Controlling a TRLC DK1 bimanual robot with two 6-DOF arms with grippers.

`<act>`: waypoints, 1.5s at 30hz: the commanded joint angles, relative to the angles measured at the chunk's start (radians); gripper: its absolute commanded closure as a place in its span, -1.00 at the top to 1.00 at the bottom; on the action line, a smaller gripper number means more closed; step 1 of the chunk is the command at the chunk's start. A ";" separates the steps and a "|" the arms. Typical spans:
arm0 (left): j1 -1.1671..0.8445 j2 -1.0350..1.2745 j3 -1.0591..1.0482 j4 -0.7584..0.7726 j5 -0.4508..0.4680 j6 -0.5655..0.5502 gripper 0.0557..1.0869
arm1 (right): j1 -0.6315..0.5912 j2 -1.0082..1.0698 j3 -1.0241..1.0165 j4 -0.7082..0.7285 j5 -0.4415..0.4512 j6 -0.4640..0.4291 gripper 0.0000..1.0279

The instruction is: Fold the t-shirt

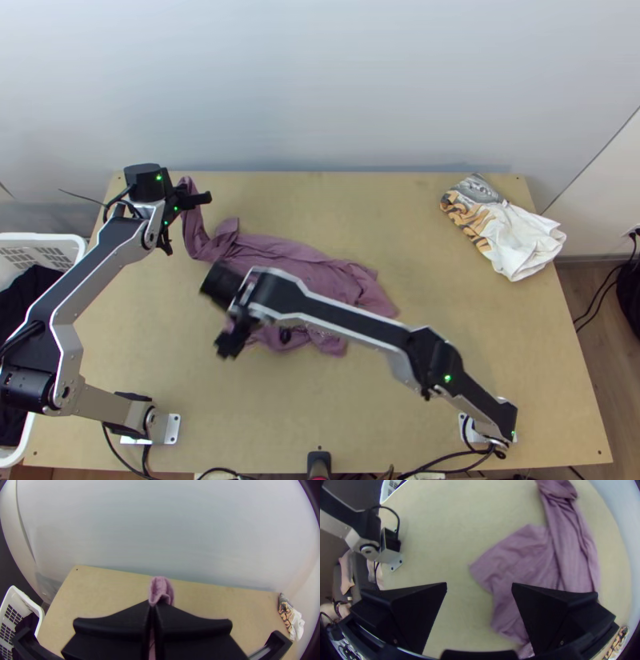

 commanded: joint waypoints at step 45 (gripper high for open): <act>0.064 -0.066 0.030 -0.058 0.044 -0.024 -0.92 | -0.085 0.046 0.085 0.096 0.120 -0.040 -0.94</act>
